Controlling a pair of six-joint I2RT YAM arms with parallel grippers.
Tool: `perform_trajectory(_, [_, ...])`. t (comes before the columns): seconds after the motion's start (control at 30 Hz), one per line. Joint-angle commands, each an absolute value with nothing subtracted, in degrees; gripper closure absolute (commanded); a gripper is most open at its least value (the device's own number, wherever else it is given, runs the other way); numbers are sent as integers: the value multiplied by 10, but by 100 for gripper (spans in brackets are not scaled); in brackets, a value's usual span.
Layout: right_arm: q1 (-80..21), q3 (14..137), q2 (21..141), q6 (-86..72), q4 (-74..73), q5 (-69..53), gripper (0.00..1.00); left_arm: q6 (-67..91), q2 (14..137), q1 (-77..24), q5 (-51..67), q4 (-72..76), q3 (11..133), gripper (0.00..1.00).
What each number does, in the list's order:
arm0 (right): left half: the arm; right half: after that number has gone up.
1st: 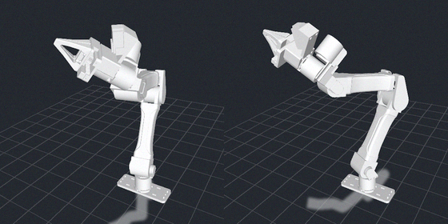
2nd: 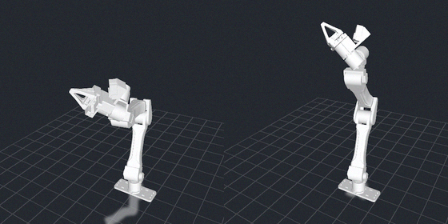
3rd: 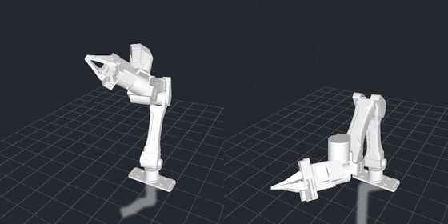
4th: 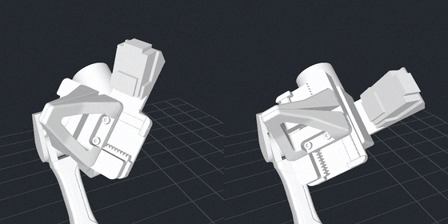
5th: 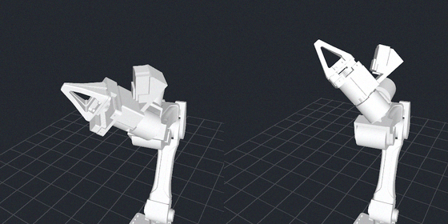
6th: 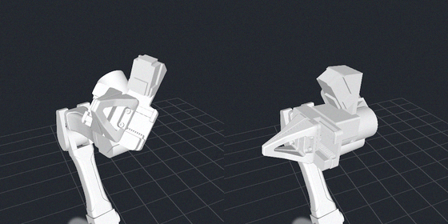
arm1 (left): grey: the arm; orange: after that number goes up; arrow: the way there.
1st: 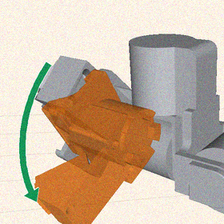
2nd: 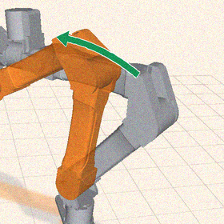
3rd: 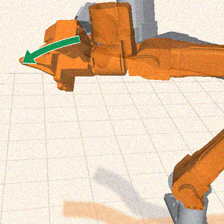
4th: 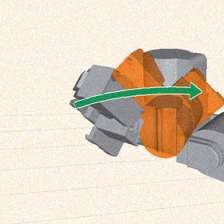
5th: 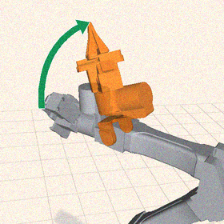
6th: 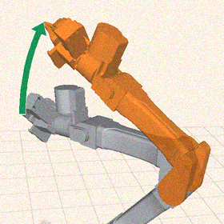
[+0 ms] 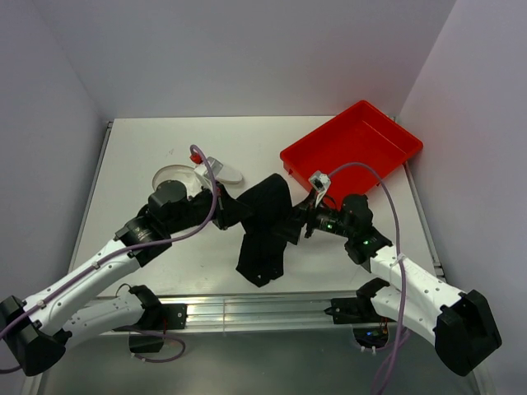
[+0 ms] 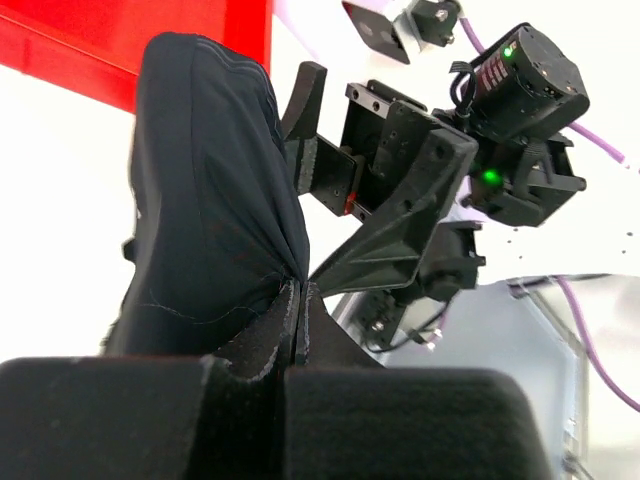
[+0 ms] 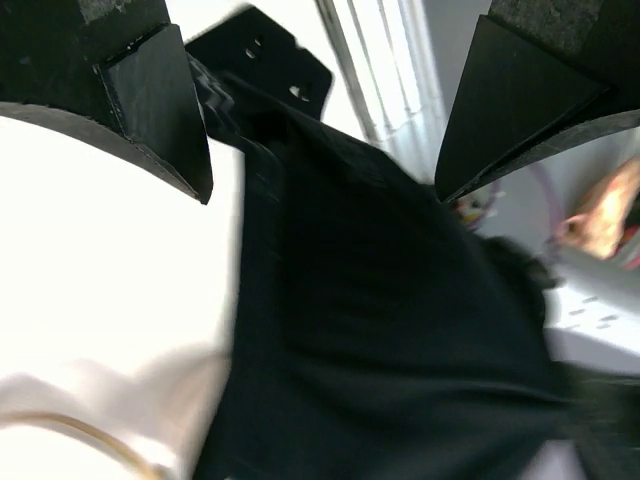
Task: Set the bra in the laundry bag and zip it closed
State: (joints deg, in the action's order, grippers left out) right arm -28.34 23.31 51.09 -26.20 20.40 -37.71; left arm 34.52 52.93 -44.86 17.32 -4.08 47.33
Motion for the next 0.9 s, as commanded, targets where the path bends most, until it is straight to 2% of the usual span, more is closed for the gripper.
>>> perform_trajectory(0.0, [-281, 226, 512, -289, 323, -470, 0, 364, 526, -430, 239, -7, 501, 100])
perform_trajectory(0.13, [-283, 225, 529, -340, 388, -547, 7, 376, 530, -401, 262, -5, 508, 100])
perform_trajectory(0.2, [-284, 216, 527, -356, 397, -548, 22, 381, 533, -392, 268, -6, 511, 100])
perform_trajectory(0.23, [-284, 212, 524, -361, 400, -541, 38, 383, 538, -385, 270, -6, 511, 100])
perform_trajectory(0.3, [-284, 191, 505, -399, 443, -507, 61, 385, 544, -382, 269, -6, 512, 100])
perform_trajectory(0.33, [-285, 184, 500, -420, 468, -501, 79, 382, 551, -381, 265, -12, 514, 100])
perform_trajectory(0.4, [-285, 183, 491, -482, 516, -497, 91, 379, 560, -381, 234, -31, 521, 100])
perform_trajectory(0.43, [-285, 185, 482, -499, 517, -480, 100, 372, 567, -382, 223, -53, 529, 89])
perform_trajectory(0.5, [-286, 206, 470, -533, 486, -460, 100, 363, 568, -381, 201, -72, 536, 67])
perform_trajectory(0.53, [-286, 214, 465, -537, 470, -443, 100, 355, 561, -381, 193, -79, 538, 44])
perform_trajectory(0.63, [-286, 245, 431, -547, 392, -397, 100, 349, 528, -381, 168, -84, 518, 22])
perform_trajectory(0.7, [-286, 264, 425, -557, 364, -386, 100, 349, 507, -382, 160, -77, 489, 19])
perform_trajectory(0.87, [-286, 287, 422, -597, 344, -358, 100, 365, 433, -382, 191, -22, 418, 18])
